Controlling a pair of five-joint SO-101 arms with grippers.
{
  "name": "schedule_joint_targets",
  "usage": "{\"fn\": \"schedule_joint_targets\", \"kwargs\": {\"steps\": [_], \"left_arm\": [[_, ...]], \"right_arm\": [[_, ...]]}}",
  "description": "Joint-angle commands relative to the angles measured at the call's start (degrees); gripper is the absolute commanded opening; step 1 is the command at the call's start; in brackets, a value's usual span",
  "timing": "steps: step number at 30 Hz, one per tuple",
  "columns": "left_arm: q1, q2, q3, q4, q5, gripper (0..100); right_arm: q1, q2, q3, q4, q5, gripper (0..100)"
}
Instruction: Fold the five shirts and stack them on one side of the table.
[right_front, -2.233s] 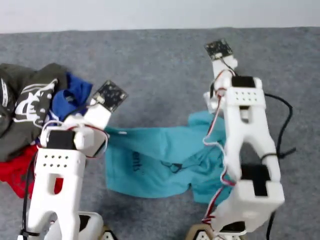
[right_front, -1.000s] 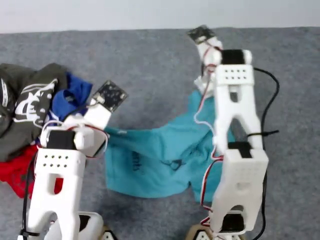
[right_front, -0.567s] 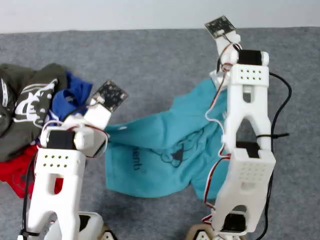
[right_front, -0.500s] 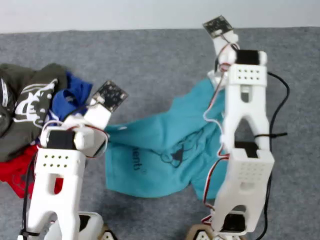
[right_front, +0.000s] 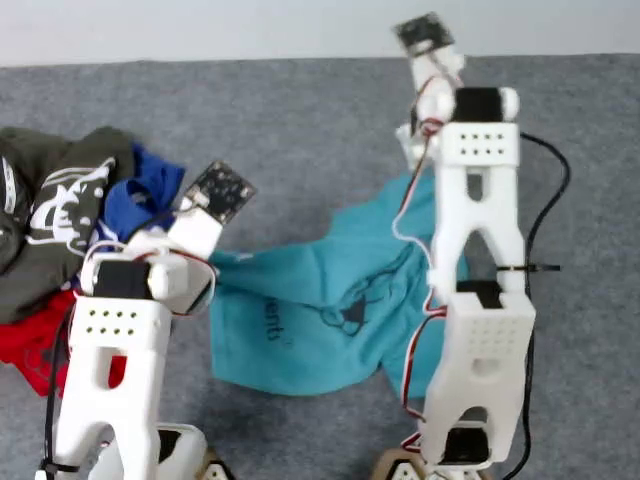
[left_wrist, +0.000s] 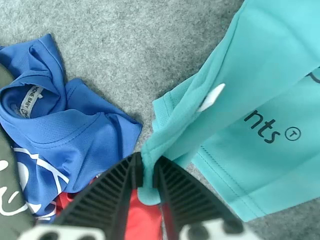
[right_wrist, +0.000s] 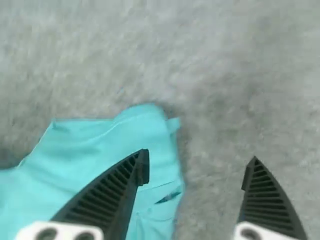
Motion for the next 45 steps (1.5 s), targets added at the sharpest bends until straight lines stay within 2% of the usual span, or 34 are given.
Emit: {"fn": "schedule_joint_targets", "kwargs": {"steps": [1,8,18,25,29,31,36,45], "left_arm": [[0.0,-1.0,-0.2,-1.0,-0.2,0],[0.0,-1.0,-0.1,-1.1,-0.2,0],[0.0,-1.0,-0.1,-1.1,-0.2,0],[0.0,-1.0,-0.1,-1.1,-0.1,0],[0.0,-1.0,0.3,-1.1,-0.1,0],[0.0,-1.0,0.9,-1.1,-0.1,0],[0.0,-1.0,1.3,-1.1,-0.1,0],[0.0,-1.1,0.9,-1.1,-0.1,0]], "right_arm": [[0.7,1.0,-3.9,-2.2,-1.0,31.0],[-1.2,10.5,-3.9,-8.8,-0.8,31.0],[-1.9,19.5,-3.9,-12.4,-1.0,30.7],[-1.9,23.9,-3.9,-12.6,-0.6,18.8],[-1.6,24.0,-4.6,-12.4,-0.5,5.6],[-1.1,23.3,-6.9,-11.8,0.0,0.3],[0.7,21.6,-15.8,-6.9,4.7,1.0],[3.0,20.7,-39.4,5.9,4.7,1.0]]}}
